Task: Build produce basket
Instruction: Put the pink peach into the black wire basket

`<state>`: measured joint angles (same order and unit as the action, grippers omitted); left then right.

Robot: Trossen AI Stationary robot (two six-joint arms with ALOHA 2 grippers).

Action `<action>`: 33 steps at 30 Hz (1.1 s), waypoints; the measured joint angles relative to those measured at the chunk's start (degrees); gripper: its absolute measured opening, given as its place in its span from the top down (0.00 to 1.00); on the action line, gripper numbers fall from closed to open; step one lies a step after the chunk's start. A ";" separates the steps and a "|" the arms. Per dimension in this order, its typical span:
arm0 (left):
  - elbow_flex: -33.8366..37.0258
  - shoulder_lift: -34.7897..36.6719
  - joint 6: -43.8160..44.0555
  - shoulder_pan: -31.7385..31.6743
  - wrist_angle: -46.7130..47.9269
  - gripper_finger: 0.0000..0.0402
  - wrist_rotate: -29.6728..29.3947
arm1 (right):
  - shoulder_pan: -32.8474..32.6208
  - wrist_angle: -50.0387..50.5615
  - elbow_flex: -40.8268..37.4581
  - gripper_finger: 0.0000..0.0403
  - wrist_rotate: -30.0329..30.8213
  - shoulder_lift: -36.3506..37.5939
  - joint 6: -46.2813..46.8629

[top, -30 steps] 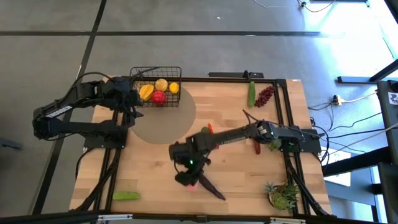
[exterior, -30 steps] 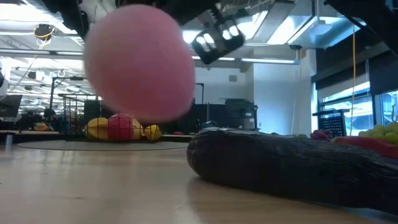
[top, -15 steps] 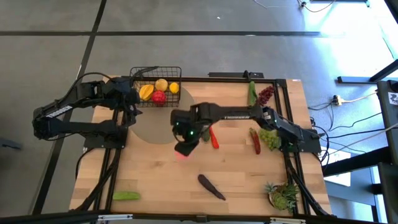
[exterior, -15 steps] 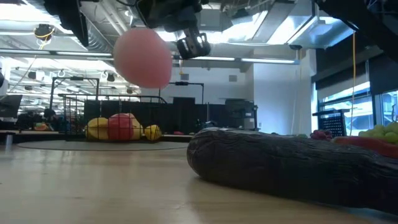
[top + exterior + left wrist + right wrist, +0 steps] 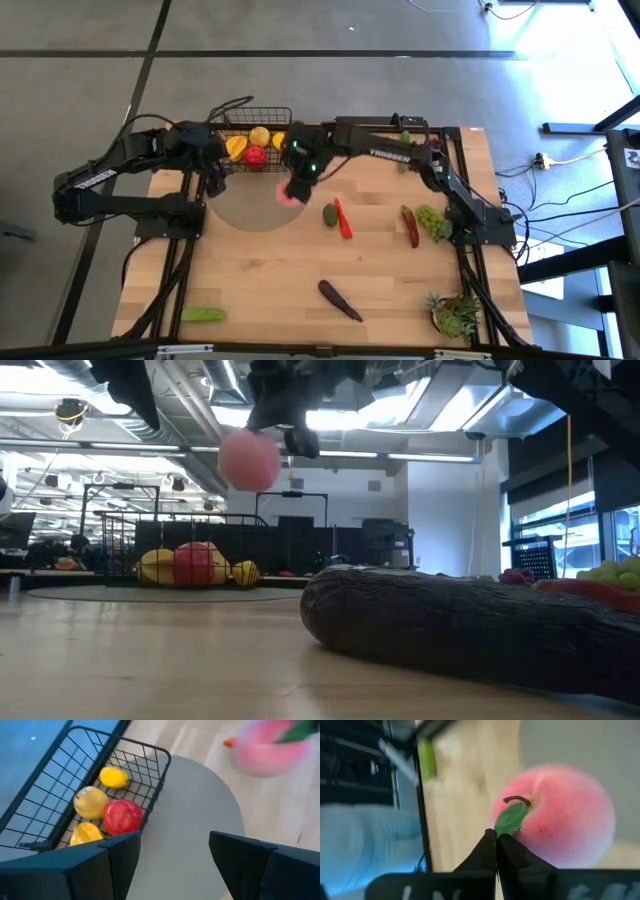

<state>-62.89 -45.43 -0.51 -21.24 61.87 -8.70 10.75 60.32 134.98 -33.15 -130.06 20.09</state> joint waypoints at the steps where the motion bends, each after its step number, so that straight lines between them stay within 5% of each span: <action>1: 0.00 0.00 0.06 0.00 -0.42 0.44 -0.48 | 0.98 -1.59 0.00 1.00 0.10 0.04 -0.68; 13: 0.04 -3.94 6.34 0.00 -2.36 0.44 -5.08 | 11.33 -27.28 0.00 1.00 -3.06 0.07 -2.17; 33: 0.04 -5.60 7.90 -1.04 -5.16 0.44 -10.30 | 15.93 -34.92 -0.42 1.00 -4.55 -12.70 1.87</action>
<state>-62.85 -51.03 7.39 -22.28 56.71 -19.01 26.68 25.41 134.56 -37.70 -142.76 21.96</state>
